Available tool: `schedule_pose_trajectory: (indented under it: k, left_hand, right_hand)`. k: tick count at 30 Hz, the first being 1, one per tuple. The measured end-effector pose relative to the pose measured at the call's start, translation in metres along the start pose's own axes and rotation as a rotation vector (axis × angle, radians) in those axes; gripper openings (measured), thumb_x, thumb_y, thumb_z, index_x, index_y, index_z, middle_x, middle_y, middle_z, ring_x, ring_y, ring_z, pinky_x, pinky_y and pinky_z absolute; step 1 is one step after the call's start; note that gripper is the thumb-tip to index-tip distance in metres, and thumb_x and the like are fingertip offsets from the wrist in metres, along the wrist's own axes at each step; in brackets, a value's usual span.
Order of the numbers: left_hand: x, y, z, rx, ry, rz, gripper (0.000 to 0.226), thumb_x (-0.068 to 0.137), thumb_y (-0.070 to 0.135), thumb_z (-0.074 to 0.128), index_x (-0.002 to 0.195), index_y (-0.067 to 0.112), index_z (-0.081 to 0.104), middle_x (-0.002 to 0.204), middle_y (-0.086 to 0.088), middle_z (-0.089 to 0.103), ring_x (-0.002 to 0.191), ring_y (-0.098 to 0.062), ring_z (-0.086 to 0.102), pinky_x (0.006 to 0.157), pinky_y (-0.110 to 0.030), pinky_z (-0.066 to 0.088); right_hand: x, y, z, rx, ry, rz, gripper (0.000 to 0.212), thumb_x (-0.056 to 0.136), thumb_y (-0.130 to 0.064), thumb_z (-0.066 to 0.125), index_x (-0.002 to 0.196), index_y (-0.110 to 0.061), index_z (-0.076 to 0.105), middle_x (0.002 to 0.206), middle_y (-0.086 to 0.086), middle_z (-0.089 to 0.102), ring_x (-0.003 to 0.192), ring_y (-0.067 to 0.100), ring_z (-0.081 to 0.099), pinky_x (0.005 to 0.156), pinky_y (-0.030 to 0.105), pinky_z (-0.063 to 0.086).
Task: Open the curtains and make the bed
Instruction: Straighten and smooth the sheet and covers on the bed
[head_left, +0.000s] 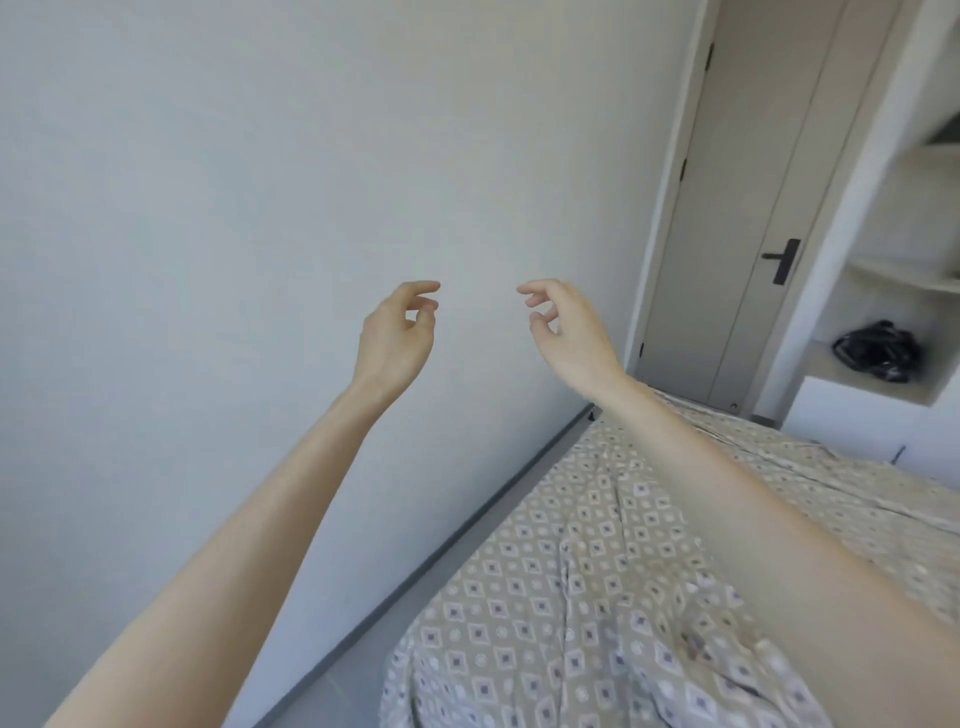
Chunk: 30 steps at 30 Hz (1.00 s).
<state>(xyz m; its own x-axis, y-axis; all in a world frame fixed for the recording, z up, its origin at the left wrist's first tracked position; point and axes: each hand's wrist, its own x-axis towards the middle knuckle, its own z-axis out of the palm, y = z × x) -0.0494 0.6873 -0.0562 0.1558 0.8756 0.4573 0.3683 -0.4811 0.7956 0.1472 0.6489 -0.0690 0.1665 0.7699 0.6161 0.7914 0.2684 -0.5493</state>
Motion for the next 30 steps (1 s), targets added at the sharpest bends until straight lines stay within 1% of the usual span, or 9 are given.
schedule_pose_trajectory:
  k: [3, 7, 9, 12, 15, 17, 20, 27, 30]
  left_hand:
    - [0.013, -0.018, 0.032, -0.067, -0.109, -0.013, 0.035, 0.095, 0.017, 0.038, 0.124, 0.029, 0.056, 0.118, 0.007, 0.062, 0.098, -0.017, 0.063, 0.080, -0.024, 0.043]
    - [0.030, -0.042, 0.064, -0.158, -0.267, -0.015, 0.036, 0.096, 0.012, 0.038, 0.125, 0.026, 0.055, 0.117, 0.005, 0.061, 0.086, -0.013, 0.063, 0.074, -0.022, 0.046]
    - [0.039, -0.054, 0.076, -0.190, -0.344, -0.013, 0.036, 0.096, 0.011, 0.038, 0.125, 0.025, 0.055, 0.117, 0.004, 0.061, 0.084, -0.011, 0.063, 0.078, -0.025, 0.047]
    - [0.054, -0.073, 0.087, -0.210, -0.443, -0.017, 0.034, 0.097, 0.013, 0.039, 0.125, 0.024, 0.055, 0.118, 0.002, 0.061, 0.092, -0.019, 0.064, 0.083, -0.028, 0.048]
    - [0.065, -0.097, 0.094, -0.204, -0.523, -0.034, 0.032, 0.097, 0.017, 0.041, 0.124, 0.024, 0.056, 0.121, 0.000, 0.061, 0.107, -0.024, 0.061, 0.097, -0.037, 0.047]
    - [0.071, -0.108, 0.100, -0.197, -0.571, -0.030, 0.032, 0.097, 0.017, 0.041, 0.125, 0.023, 0.056, 0.122, -0.001, 0.061, 0.102, -0.023, 0.062, 0.101, -0.041, 0.045]
    - [0.083, -0.120, 0.109, -0.212, -0.636, -0.037, 0.033, 0.097, 0.012, 0.040, 0.125, 0.020, 0.056, 0.120, -0.002, 0.062, 0.086, -0.019, 0.063, 0.092, -0.035, 0.047]
    - [0.121, -0.157, 0.155, -0.228, -0.739, -0.064, 0.034, 0.097, 0.011, 0.037, 0.126, 0.019, 0.055, 0.119, -0.001, 0.062, 0.084, -0.017, 0.061, 0.080, -0.029, 0.046]
    - [0.139, -0.177, 0.181, -0.214, -0.787, -0.068, 0.035, 0.097, 0.010, 0.037, 0.128, 0.018, 0.054, 0.118, 0.000, 0.061, 0.081, -0.014, 0.061, 0.078, -0.027, 0.046]
  right_hand:
    - [-0.007, 0.028, 0.000, -0.098, 0.003, 0.087, 0.035, 0.092, -0.010, 0.044, 0.122, -0.024, 0.056, 0.111, -0.008, 0.056, 0.093, 0.014, 0.055, 0.088, 0.033, 0.046]
    - [-0.020, 0.050, 0.005, -0.171, 0.020, 0.185, 0.036, 0.091, -0.007, 0.047, 0.122, -0.022, 0.056, 0.111, -0.007, 0.054, 0.091, 0.017, 0.058, 0.089, 0.040, 0.048]
    - [-0.026, 0.057, 0.010, -0.227, 0.035, 0.243, 0.035, 0.092, -0.007, 0.047, 0.123, -0.022, 0.055, 0.112, -0.006, 0.055, 0.093, 0.017, 0.058, 0.088, 0.040, 0.049]
    - [-0.033, 0.063, 0.020, -0.257, 0.071, 0.348, 0.034, 0.095, -0.007, 0.046, 0.126, -0.017, 0.055, 0.117, 0.001, 0.057, 0.097, 0.015, 0.056, 0.088, 0.033, 0.047]
    - [-0.038, 0.068, 0.035, -0.269, 0.082, 0.443, 0.032, 0.096, -0.008, 0.045, 0.125, -0.018, 0.054, 0.118, -0.001, 0.056, 0.094, 0.009, 0.052, 0.084, 0.025, 0.043]
    - [-0.040, 0.072, 0.044, -0.271, 0.095, 0.488, 0.033, 0.095, -0.007, 0.045, 0.124, -0.018, 0.055, 0.116, -0.003, 0.056, 0.092, 0.008, 0.051, 0.082, 0.022, 0.041]
    - [-0.038, 0.076, 0.055, -0.271, 0.104, 0.548, 0.035, 0.094, -0.007, 0.046, 0.125, -0.020, 0.055, 0.113, -0.006, 0.053, 0.092, 0.007, 0.050, 0.083, 0.024, 0.043]
    - [-0.031, 0.118, 0.080, -0.294, 0.158, 0.716, 0.035, 0.092, -0.009, 0.046, 0.124, -0.019, 0.055, 0.119, -0.001, 0.056, 0.088, 0.011, 0.052, 0.080, 0.025, 0.042]
    - [-0.020, 0.150, 0.094, -0.314, 0.153, 0.773, 0.036, 0.091, -0.009, 0.046, 0.125, -0.018, 0.056, 0.120, 0.001, 0.058, 0.093, 0.013, 0.053, 0.085, 0.029, 0.044]
